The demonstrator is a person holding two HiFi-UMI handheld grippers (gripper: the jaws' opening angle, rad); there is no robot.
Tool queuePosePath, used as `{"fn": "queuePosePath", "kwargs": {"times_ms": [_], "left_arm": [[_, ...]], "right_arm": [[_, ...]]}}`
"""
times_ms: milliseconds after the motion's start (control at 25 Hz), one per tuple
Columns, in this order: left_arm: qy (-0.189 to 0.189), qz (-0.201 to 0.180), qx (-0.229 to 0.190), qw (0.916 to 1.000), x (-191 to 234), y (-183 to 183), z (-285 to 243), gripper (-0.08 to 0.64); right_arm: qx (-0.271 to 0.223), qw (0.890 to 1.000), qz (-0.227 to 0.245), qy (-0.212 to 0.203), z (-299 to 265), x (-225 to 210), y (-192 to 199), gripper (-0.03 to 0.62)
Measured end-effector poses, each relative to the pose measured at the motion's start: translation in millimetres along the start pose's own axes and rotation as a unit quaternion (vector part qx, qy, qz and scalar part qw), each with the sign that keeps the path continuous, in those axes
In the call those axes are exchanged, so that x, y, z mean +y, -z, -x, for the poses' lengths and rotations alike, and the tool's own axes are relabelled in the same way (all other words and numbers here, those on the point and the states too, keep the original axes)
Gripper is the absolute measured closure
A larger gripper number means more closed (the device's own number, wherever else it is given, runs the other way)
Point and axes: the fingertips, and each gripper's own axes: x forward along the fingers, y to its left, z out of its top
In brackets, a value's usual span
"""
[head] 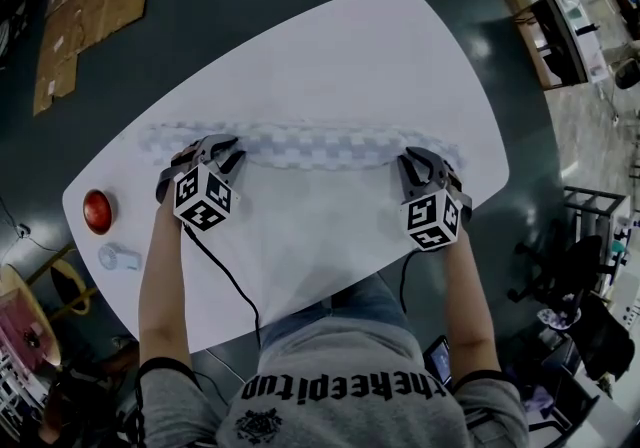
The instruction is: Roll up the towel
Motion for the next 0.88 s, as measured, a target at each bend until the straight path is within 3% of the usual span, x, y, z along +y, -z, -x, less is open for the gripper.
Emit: {"fn": "queuePosePath", "kwargs": {"times_ms": [880], "left_arm": [[-0.078,0.066,0.021,0.9945,61.5,-18.1,-31.2,0.466]], "right_arm": [[-0.021,1.0,-0.012,-0.008,-51.2,-59.0,-12.1,0.537]]}}
